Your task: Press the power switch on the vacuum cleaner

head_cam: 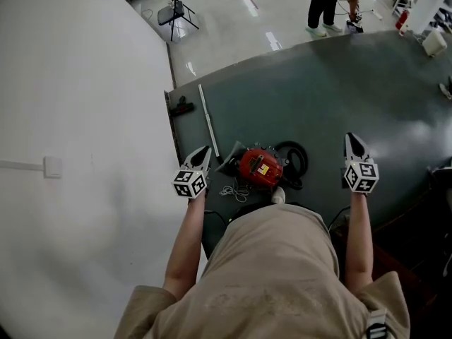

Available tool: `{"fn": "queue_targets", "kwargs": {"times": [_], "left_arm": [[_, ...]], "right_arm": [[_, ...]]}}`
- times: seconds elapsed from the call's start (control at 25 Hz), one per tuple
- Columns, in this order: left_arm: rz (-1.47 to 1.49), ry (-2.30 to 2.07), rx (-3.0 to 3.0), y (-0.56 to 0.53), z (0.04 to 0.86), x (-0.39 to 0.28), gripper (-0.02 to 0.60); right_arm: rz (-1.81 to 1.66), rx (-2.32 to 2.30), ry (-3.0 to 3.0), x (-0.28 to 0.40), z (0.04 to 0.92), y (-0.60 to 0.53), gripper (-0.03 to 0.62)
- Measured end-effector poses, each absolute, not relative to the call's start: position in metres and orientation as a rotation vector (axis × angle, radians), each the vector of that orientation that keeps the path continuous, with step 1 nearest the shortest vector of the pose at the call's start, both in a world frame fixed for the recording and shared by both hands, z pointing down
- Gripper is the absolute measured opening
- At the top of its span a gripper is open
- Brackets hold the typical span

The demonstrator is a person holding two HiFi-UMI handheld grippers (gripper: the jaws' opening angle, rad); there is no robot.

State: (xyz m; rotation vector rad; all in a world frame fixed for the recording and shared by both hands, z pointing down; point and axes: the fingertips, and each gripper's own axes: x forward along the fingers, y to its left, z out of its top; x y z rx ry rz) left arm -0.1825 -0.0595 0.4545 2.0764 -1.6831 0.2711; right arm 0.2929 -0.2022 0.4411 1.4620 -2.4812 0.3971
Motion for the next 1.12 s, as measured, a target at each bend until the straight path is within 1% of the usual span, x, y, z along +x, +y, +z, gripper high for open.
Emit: {"fn": "queue_targets", "kwargs": {"times": [0.28,0.52,0.68,0.84,1.12], "left_arm": [[0.282,-1.477,2.253,-0.095,0.442,-0.081,0.008],[0.311,-1.324,2.408,-0.113,0.420,-0.018,0.008],[0.330,-1.264,2.457,-0.116,0.413,0.004,0.008],[0.347,-1.221,2.468,-0.112,0.419,0.020,0.008],[0.365,-1.175,2.455,-0.097,0.429,0.020,0.008]], "right_arm": [[0.387,1.216,-2.637,0.178,0.426,-0.179,0.012],[0.352,1.104,-2.718,0.123,0.405,-0.168,0.012],[0.346,1.071,-2.723,0.109,0.403,-0.163,0.012],[0.262,1.057,-2.645,0.109,0.416,-0.157,0.009],[0.233,1.099,-2.622,0.115,0.416,-0.149,0.008]]}}
